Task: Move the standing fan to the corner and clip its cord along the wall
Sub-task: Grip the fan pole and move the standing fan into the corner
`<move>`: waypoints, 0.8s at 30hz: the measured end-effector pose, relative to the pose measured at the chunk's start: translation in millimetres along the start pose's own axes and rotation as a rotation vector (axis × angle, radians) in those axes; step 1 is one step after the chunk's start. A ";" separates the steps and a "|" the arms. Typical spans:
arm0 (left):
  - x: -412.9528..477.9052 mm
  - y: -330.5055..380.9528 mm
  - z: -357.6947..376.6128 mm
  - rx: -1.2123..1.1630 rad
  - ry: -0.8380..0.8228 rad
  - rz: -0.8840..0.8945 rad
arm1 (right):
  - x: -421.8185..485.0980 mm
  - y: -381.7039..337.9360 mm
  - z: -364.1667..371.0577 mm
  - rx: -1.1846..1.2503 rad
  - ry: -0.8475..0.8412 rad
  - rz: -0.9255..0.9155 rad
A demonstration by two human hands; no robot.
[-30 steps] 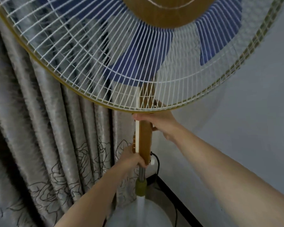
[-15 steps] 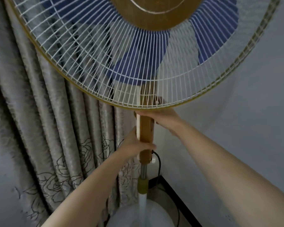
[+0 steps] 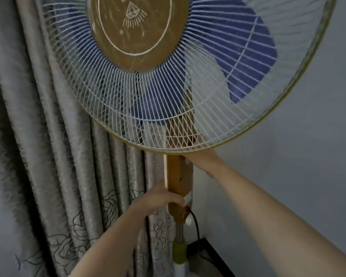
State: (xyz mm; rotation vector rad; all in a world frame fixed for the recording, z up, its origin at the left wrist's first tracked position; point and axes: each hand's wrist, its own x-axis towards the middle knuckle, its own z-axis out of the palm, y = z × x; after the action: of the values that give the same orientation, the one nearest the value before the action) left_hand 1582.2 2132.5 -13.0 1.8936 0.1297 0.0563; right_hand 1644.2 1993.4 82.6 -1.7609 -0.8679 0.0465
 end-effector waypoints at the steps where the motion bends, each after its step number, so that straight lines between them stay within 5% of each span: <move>1: 0.4 0.9 -2.2 -0.008 -0.025 -0.005 | -0.7 -1.6 -0.2 0.005 -0.005 0.000; 10: -0.4 0.3 -3.7 -0.003 -0.064 -0.005 | -22.4 -20.2 -9.5 0.024 -0.108 0.051; 18: -17.3 15.7 8.7 0.067 0.108 0.138 | -72.5 -39.7 -27.5 0.452 -0.006 -0.242; 24: -22.7 15.6 10.6 -0.007 0.145 0.072 | -69.9 -56.6 -30.7 0.762 -0.010 -0.222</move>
State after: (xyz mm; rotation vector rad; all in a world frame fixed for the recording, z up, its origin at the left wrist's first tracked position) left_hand 1561.8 2114.9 -1.1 1.8867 0.1593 0.2427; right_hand 1576.9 1935.0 115.6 -0.9515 -0.8936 0.2106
